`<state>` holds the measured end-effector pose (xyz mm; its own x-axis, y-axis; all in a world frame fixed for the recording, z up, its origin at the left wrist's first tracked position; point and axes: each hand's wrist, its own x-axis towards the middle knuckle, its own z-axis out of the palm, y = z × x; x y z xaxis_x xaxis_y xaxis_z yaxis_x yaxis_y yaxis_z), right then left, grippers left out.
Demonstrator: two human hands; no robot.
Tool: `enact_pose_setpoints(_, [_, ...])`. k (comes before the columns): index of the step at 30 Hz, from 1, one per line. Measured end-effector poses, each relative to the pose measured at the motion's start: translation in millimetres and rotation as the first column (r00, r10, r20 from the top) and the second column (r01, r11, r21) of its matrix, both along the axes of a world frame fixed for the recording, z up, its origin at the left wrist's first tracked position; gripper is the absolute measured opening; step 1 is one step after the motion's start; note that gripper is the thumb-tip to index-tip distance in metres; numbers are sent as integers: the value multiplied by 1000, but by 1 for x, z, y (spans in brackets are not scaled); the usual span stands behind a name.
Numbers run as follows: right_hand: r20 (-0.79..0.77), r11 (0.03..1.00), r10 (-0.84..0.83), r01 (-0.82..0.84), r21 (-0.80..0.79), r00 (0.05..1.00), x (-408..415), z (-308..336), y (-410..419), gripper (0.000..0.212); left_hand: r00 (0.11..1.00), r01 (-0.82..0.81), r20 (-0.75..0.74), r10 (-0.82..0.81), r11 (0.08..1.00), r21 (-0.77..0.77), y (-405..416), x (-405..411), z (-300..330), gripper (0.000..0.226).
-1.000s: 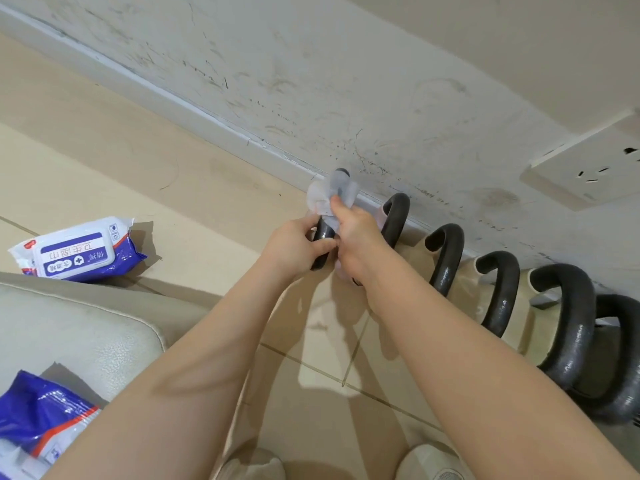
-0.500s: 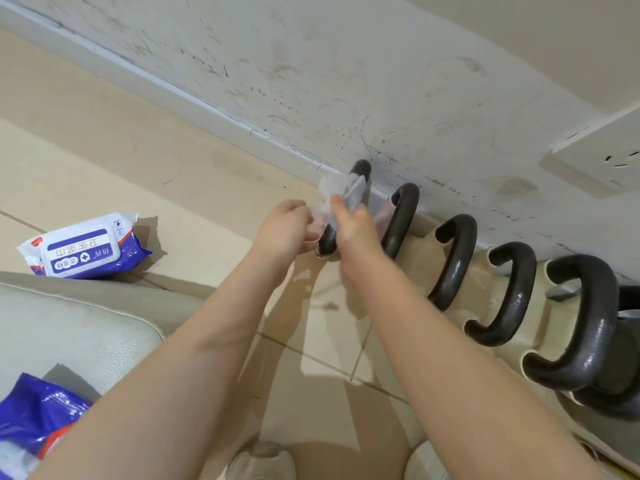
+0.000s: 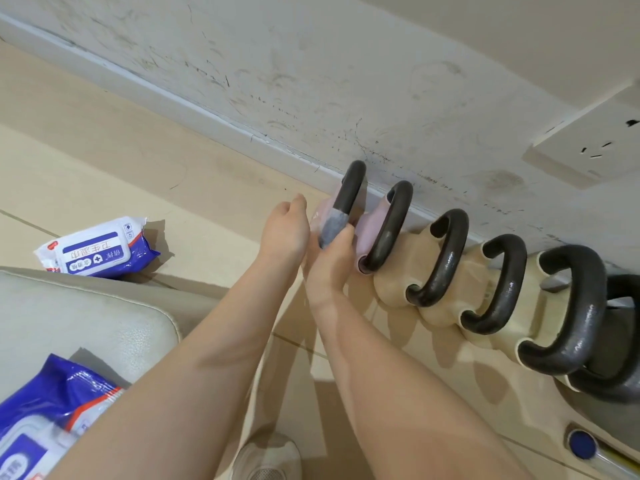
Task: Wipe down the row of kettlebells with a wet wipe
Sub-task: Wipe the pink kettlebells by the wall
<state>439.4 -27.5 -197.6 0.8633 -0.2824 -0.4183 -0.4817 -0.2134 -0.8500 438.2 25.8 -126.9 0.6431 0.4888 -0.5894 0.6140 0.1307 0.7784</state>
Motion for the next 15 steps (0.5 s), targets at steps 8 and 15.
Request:
enact_pose_setpoints(8, [88, 798, 507, -429, -423, 857, -22, -8, -30, 42, 999, -36, 40, 36, 999, 1, 2, -21, 7, 22])
enact_pose_setpoints(15, [76, 605, 768, -681, -412, 636, -6, 60, -92, 49, 968, 108, 178, -174, 939, 327, -17, -25, 11, 33])
